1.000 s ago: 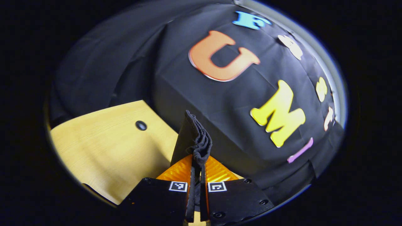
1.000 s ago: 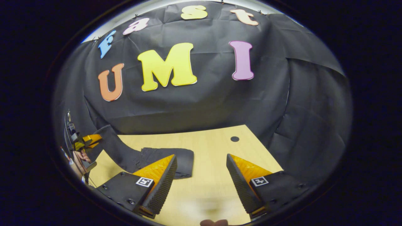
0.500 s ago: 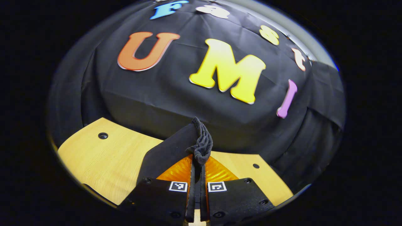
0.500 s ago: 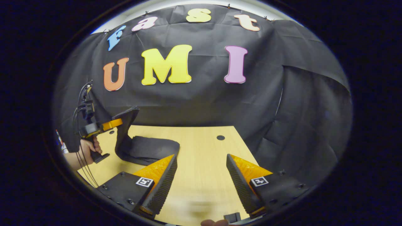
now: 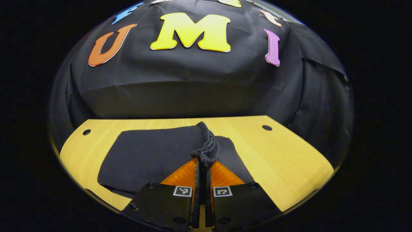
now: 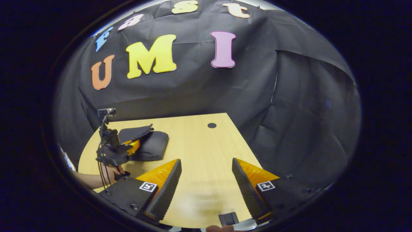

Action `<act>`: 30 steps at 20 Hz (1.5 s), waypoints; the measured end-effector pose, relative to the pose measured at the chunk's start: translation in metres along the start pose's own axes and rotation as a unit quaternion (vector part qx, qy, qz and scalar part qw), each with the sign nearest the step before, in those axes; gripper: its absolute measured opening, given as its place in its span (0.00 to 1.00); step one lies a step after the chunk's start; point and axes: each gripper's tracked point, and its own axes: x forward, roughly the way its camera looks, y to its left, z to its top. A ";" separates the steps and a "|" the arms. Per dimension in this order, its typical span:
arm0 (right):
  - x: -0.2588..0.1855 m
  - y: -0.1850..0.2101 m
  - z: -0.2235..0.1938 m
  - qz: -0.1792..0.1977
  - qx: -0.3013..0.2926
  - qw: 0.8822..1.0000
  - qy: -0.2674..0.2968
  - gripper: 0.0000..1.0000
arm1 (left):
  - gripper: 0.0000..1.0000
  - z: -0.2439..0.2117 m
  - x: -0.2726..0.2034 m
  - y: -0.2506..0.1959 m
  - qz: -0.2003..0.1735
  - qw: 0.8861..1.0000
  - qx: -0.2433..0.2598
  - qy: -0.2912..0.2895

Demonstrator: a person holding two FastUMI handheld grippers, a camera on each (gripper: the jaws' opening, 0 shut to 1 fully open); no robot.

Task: Grasp the waist and the cuffs of the jeans and fold them to make the two legs overlap; first hold the waist and fold one-third of the jeans toward the cuffs, then hold the cuffs and fold the remaining one-third in the same direction to finish folding.

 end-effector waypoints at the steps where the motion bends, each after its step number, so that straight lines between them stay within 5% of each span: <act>1: 0.003 0.000 -0.001 0.000 0.001 1.000 0.003 0.96 | 0.10 -0.004 0.002 -0.001 0.003 1.000 0.002 0.004; 4: 0.007 0.010 0.000 0.009 0.004 1.000 0.005 0.94 | 0.14 -0.006 0.004 -0.009 -0.006 1.000 0.000 0.005; 6: 0.011 0.018 0.004 0.016 0.003 1.000 0.001 0.96 | 0.35 -0.001 -0.005 -0.006 -0.004 1.000 0.004 0.004; 10: 0.011 0.038 0.012 0.031 -0.001 0.999 -0.011 0.94 | 1.00 0.017 -0.029 -0.002 -0.011 1.000 -0.016 -0.007; 17: 0.004 0.107 0.065 0.078 -0.010 0.993 -0.085 0.96 | 0.99 0.129 -0.119 0.061 0.023 0.993 -0.013 -0.113; 24: -0.026 0.198 0.144 0.121 -0.029 0.969 -0.214 0.94 | 0.98 0.234 -0.229 0.132 0.089 0.974 0.001 -0.210; 30: -0.060 0.245 0.161 0.118 -0.040 0.950 -0.287 0.94 | 0.98 0.255 -0.294 0.154 0.137 0.959 -0.015 -0.246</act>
